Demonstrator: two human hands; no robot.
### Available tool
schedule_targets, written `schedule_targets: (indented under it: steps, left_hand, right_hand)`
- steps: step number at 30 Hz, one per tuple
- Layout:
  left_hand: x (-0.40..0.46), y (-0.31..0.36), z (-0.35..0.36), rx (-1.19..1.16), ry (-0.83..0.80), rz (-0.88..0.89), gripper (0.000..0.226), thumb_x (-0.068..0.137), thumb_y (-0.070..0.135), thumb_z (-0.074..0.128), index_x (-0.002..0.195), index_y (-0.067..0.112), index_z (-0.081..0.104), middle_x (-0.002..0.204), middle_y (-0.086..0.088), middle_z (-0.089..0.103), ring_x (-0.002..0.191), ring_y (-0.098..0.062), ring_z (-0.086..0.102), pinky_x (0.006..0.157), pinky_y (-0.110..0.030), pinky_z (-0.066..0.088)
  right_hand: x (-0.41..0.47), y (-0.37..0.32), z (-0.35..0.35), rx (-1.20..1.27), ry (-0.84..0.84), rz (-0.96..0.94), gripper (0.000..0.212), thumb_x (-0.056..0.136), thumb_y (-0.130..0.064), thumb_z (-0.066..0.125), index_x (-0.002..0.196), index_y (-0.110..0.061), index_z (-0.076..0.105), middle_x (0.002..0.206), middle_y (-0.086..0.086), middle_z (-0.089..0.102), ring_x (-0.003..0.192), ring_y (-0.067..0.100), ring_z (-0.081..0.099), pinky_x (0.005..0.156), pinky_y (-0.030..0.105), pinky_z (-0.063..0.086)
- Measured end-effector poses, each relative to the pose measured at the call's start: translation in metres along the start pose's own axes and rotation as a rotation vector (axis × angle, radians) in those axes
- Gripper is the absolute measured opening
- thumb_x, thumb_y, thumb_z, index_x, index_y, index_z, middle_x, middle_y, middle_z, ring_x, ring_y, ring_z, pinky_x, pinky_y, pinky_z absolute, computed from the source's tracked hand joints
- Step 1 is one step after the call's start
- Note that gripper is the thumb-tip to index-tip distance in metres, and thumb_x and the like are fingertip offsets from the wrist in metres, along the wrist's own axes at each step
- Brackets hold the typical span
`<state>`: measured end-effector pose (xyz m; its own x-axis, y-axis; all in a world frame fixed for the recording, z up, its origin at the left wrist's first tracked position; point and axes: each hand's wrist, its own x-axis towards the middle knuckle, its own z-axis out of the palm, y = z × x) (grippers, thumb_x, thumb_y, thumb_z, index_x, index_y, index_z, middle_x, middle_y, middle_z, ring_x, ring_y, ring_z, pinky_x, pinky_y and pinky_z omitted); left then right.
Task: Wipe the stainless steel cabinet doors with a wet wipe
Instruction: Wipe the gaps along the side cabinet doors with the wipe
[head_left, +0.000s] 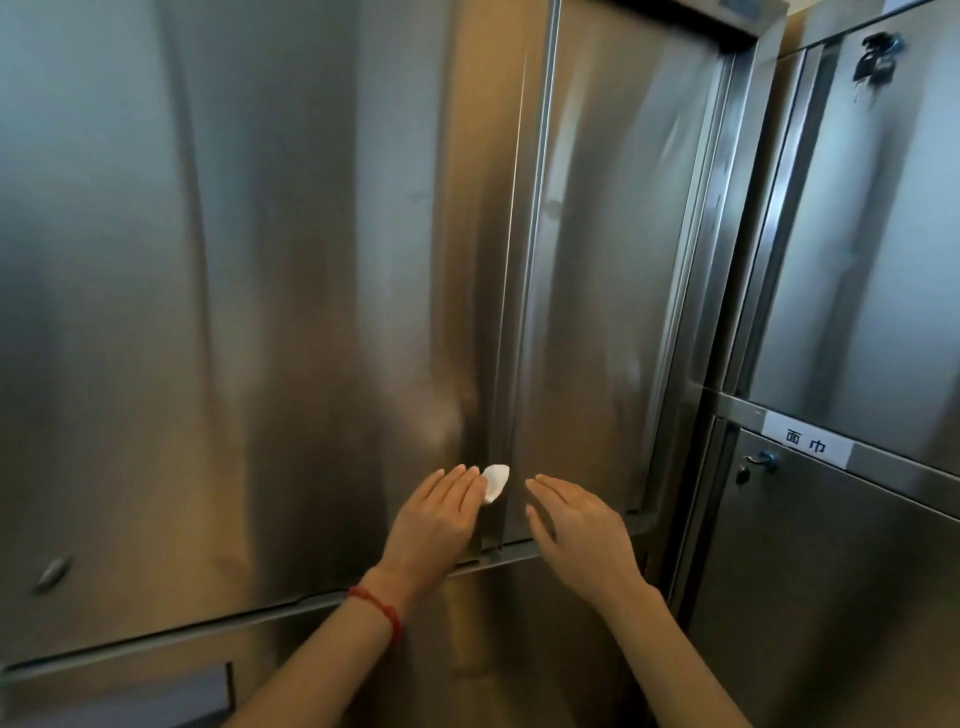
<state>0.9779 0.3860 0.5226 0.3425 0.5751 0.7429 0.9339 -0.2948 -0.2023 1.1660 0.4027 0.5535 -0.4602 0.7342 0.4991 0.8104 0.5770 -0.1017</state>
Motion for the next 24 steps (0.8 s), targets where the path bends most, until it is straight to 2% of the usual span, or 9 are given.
schedule_targets:
  steps: [10,24]
  left_hand:
    - [-0.060,-0.017,-0.051,0.135,0.006,-0.075,0.070,0.037,0.016,0.094,0.101,0.003,0.071,0.102,-0.013,0.071,0.092,-0.023,0.070,0.080,-0.038,0.054]
    - [-0.123,0.004,-0.111,0.402,0.012,-0.327,0.063,0.041,0.006,0.092,0.100,-0.001,0.071,0.101,-0.017,0.070,0.090,-0.028,0.070,0.080,-0.041,0.054]
  right_hand:
    - [-0.011,-0.057,0.007,0.083,-0.016,-0.131,0.044,0.103,-0.039,0.031,0.146,-0.029,0.035,0.150,-0.012,0.035,0.136,0.002,0.033,0.109,0.017,0.024]
    - [-0.023,-0.096,0.011,0.243,-0.025,-0.449,0.044,0.102,-0.039,0.035,0.144,-0.026,0.039,0.148,-0.009,0.039,0.135,0.005,0.036,0.109,0.020,0.025]
